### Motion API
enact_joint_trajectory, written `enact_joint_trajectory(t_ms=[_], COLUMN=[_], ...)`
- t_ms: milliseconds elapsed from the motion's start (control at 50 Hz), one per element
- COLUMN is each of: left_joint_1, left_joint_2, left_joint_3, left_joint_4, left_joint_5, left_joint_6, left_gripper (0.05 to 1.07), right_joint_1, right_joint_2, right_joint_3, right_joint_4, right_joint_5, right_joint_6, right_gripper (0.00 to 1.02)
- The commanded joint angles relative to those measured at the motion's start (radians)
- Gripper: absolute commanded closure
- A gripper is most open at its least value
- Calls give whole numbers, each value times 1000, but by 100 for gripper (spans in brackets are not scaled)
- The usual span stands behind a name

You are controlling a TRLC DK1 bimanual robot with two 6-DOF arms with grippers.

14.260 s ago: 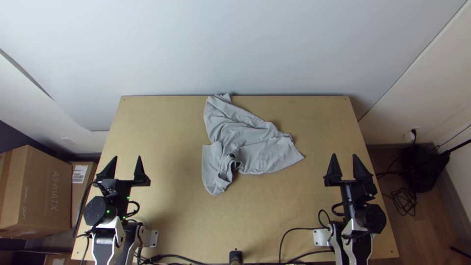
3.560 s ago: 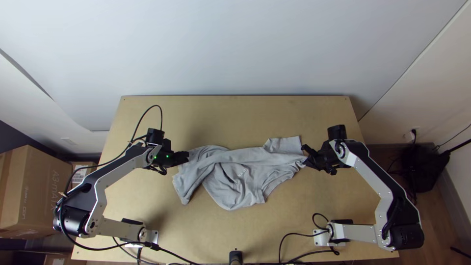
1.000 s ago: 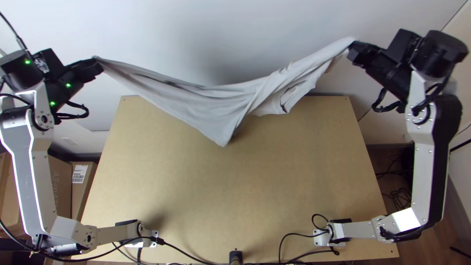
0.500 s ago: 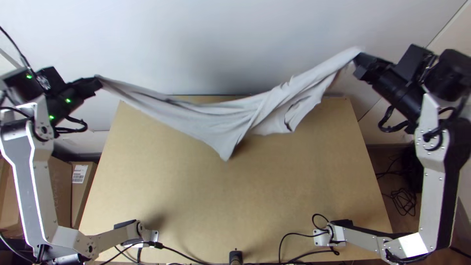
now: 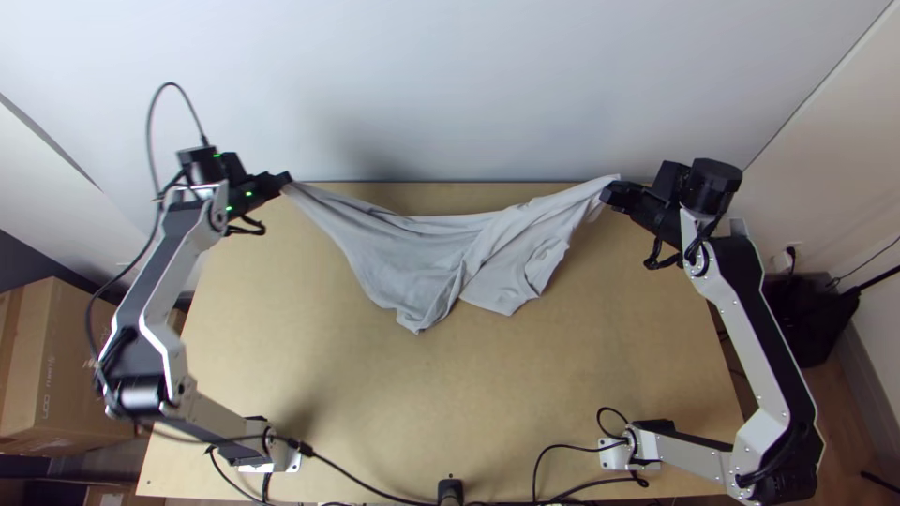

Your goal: Fold the t-shirt

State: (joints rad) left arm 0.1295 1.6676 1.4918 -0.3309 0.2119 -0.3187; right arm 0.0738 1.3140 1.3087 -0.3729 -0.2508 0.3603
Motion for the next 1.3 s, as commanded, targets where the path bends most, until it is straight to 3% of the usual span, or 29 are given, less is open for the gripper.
enact_joint_trajectory(t_ms=[0, 220, 380, 500, 660, 800, 1060, 1180, 1280], left_joint_1=[-39, -108, -131, -143, -166, -263, -478, -616, -748], left_joint_2=[132, 343, 373, 327, 181, 14, -365, -508, -569], left_joint_3=[114, 285, 311, 323, 321, 252, -202, -447, -596], left_joint_4=[41, 67, 95, 90, -13, -224, -169, -86, -31], left_joint_5=[-40, -95, -118, -118, -112, -111, -129, -189, -305], left_joint_6=[-53, -62, -22, 15, 82, 308, 527, 581, 587], left_gripper=[105, 102, 38, 24, 22, 22, 24, 41, 41], right_joint_1=[-39, -80, -81, -75, -71, -62, -54, -55, -63], right_joint_2=[22, 149, 195, 200, 209, 211, 189, 169, 156], right_joint_3=[-40, -74, -78, -80, -81, -85, -104, -126, -141], right_joint_4=[81, 180, 207, 210, 213, 219, 219, 226, 233], right_joint_5=[8, 8, 8, 8, 8, 10, 8, 8, 8], right_joint_6=[19, 37, 60, 62, 72, 94, 120, 123, 123], right_gripper=[100, 100, 100, 100, 100, 100, 100, 100, 100])
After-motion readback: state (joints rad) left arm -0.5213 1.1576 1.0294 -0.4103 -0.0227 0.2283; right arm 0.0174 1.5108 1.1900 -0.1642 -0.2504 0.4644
